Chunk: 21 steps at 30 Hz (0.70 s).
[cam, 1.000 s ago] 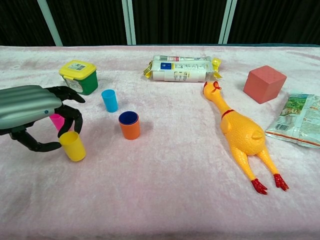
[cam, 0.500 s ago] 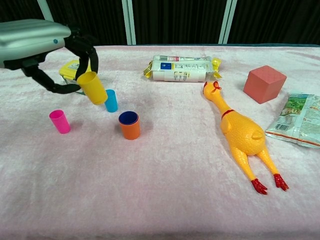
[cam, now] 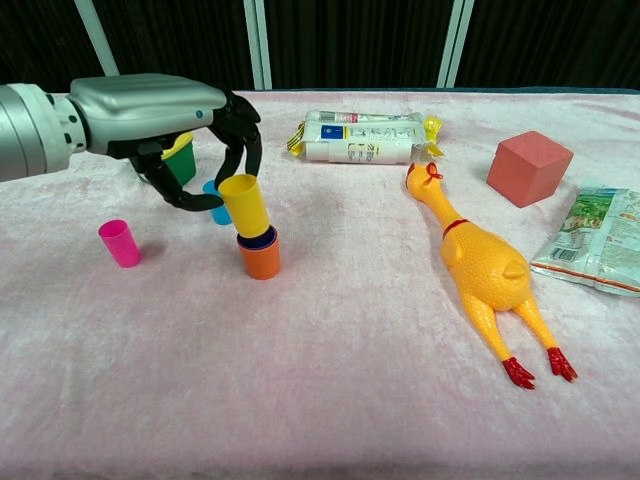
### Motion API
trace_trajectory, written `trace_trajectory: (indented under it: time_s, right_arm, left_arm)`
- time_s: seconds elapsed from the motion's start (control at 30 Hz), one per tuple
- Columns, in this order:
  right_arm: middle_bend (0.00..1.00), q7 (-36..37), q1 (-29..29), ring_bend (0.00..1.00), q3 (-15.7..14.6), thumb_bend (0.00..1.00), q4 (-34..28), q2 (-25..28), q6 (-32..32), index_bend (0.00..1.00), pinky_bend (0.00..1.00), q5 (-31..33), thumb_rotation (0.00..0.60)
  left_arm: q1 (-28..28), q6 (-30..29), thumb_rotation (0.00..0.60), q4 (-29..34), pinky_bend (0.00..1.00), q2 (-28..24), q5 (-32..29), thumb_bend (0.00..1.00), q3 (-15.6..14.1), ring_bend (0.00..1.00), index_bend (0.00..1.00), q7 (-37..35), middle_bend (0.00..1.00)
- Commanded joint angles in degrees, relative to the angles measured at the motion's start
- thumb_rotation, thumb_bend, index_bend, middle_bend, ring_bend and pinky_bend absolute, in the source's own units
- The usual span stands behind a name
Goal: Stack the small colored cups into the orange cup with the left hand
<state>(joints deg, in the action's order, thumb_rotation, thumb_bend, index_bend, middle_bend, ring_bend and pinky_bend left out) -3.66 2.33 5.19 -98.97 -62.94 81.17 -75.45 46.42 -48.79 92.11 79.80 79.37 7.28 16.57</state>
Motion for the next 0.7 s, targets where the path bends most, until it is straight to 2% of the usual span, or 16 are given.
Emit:
trace_trajectory:
  time_s: [0.03, 0.7]
  right_arm:
    - [0.01, 0.0, 0.0, 0.13, 0.0, 0.19, 0.0, 0.0, 0.0, 0.0, 0.17, 0.0, 0.6]
    - [0.01, 0.0, -0.1, 0.13, 0.1, 0.19, -0.2, 0.0, 0.0, 0.0, 0.17, 0.4, 0.6]
  left_arm:
    - [0.6, 0.1, 0.6, -1.1, 0.0, 1.1, -0.9, 0.35, 0.0, 0.08, 0.49, 1.5, 0.53]
    - [2.6, 0.9, 0.6, -5.4, 0.0, 5.0, -4.9, 0.33, -0.3, 0.07, 0.47, 5.9, 0.51]
